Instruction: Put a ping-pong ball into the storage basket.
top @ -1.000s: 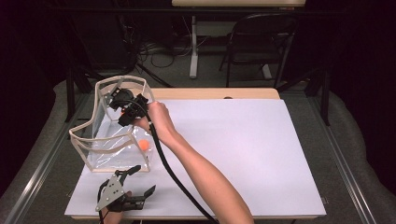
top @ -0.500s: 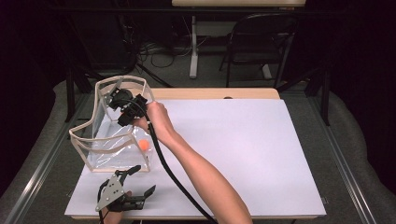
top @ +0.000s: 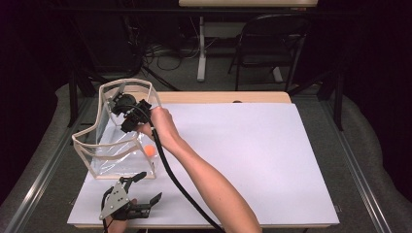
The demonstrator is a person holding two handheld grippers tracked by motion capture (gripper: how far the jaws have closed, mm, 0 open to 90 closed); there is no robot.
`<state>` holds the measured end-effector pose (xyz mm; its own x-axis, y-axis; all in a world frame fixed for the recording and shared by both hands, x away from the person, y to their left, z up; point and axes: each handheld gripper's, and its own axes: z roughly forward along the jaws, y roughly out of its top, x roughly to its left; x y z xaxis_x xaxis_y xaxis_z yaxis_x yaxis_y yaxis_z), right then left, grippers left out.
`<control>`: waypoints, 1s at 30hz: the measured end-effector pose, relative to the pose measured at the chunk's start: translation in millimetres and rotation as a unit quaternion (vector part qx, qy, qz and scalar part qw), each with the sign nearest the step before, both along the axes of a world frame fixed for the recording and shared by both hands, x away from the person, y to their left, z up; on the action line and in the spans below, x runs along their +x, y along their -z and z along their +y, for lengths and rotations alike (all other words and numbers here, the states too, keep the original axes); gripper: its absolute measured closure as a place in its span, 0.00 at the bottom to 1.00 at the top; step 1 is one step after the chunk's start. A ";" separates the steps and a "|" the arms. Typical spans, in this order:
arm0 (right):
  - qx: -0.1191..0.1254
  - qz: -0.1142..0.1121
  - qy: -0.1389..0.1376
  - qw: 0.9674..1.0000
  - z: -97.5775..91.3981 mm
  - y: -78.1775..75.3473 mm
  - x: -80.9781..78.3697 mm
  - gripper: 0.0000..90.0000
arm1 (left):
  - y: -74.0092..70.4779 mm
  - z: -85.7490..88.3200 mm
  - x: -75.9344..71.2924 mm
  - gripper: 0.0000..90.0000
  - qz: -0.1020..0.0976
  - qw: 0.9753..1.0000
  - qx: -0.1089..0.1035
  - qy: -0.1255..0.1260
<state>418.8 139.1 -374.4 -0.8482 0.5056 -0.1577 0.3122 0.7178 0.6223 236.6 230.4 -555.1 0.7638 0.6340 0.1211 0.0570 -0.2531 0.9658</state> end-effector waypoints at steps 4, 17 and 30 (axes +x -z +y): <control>-0.001 0.003 0.003 1.000 -0.6 0.4 0.5 0.50 | 0.0 0.1 0.1 0.18 0.000 1.000 0.001 -0.001; 0.049 0.001 0.003 0.999 -16.4 -11.6 -4.4 0.16 | -0.1 0.5 0.0 0.18 0.000 1.000 0.001 -0.001; 0.088 -0.006 0.012 0.996 -56.9 -23.9 -10.9 0.10 | 0.3 -1.3 0.2 0.18 0.002 1.000 0.004 0.000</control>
<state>407.8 82.2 -350.5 -0.8342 0.5464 -0.0741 0.3203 0.5895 0.7415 236.7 229.1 -555.4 0.7638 0.6336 0.1233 0.0607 -0.2606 0.9635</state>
